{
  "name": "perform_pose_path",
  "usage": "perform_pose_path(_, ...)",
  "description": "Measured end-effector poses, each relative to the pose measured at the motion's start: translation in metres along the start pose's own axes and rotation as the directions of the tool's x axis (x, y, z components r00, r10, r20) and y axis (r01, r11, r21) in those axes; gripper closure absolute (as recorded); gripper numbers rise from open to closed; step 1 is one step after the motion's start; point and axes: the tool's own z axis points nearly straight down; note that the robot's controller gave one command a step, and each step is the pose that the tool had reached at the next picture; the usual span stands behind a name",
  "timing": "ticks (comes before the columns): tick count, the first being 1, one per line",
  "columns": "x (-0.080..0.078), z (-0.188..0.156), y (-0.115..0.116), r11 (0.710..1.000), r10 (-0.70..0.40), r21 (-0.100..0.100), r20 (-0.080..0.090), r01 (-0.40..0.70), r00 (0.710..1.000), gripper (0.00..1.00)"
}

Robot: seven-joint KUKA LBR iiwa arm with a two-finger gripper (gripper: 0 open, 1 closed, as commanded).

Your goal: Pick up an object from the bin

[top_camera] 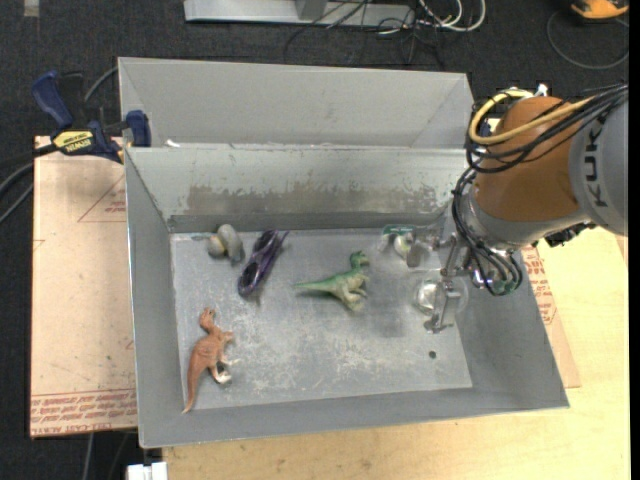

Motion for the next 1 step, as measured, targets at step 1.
perform_pose_path(1,-0.0017,-0.0046,0.0004,1.0,-0.002,0.001,0.007,0.002,1.0,0.0)
